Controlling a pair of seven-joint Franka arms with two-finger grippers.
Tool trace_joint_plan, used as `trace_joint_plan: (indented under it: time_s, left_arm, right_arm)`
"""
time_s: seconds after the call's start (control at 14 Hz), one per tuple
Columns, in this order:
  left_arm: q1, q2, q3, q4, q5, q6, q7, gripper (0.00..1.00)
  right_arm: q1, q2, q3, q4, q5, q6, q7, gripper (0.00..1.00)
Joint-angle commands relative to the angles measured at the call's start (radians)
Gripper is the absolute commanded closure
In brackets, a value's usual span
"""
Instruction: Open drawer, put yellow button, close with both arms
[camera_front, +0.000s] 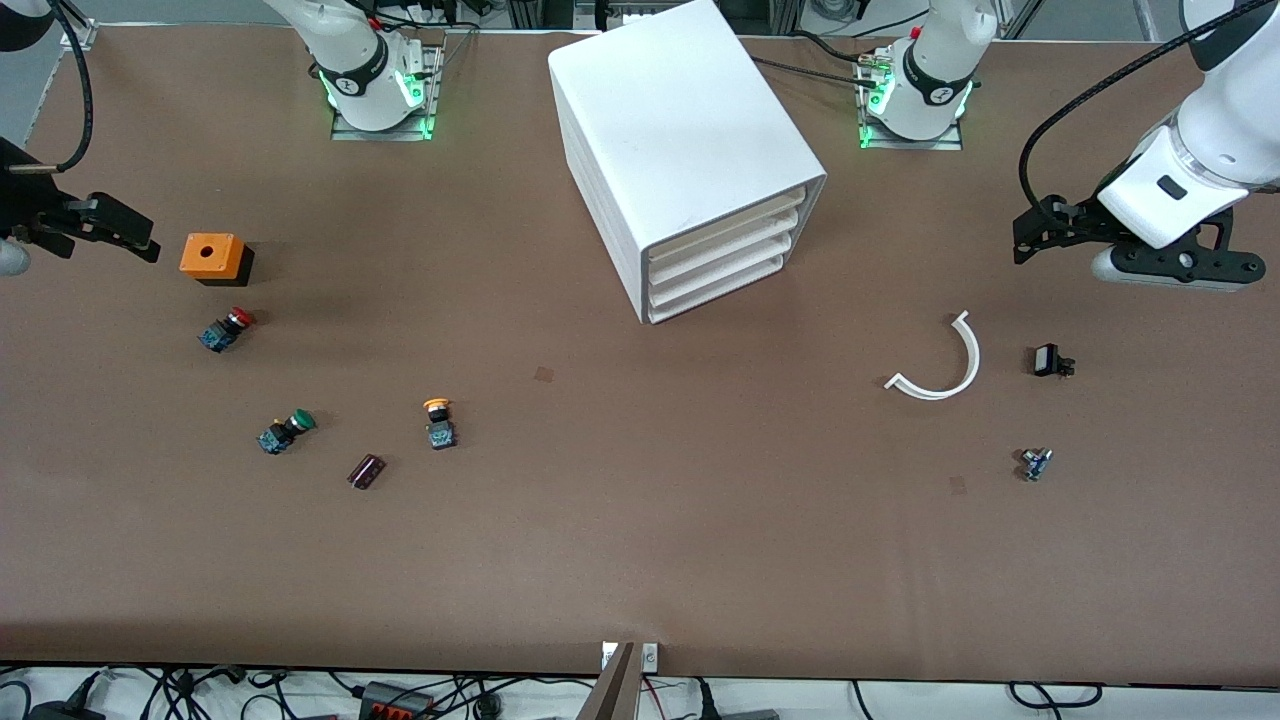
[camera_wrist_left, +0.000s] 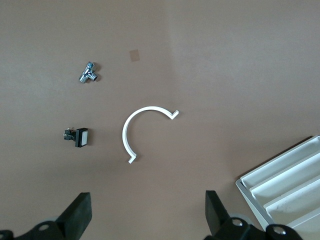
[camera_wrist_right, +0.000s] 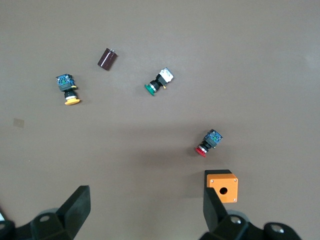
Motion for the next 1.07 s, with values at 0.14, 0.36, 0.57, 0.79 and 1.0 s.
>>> trace_joint_plan:
  time_s: [0.14,0.36,0.57,0.79,1.0]
  left_arm:
    - [-0.002,-0.009,0.000,0.017,0.002,-0.022,0.012,0.00]
    - [-0.001,-0.009,0.001,0.017,0.001,-0.035,0.012,0.00]
    - [-0.001,-0.008,0.001,0.017,0.001,-0.040,0.012,0.00]
    - [-0.009,0.017,-0.003,0.018,-0.015,-0.112,0.013,0.00]
    - [-0.033,0.064,-0.059,0.017,-0.030,-0.228,0.015,0.00]
  right_arm:
    - [-0.002,-0.021,0.008,-0.024,-0.010,0.008,-0.016,0.00]
    - [0.010,-0.008,0.008,-0.024,-0.012,0.008,-0.002,0.00]
    - [0.031,0.030,0.008,-0.022,-0.015,0.011,-0.002,0.00]
    - [0.074,0.103,0.008,-0.006,-0.004,0.033,-0.004,0.00]
    - [0.139,0.182,0.008,0.008,-0.002,0.099,-0.001,0.00]
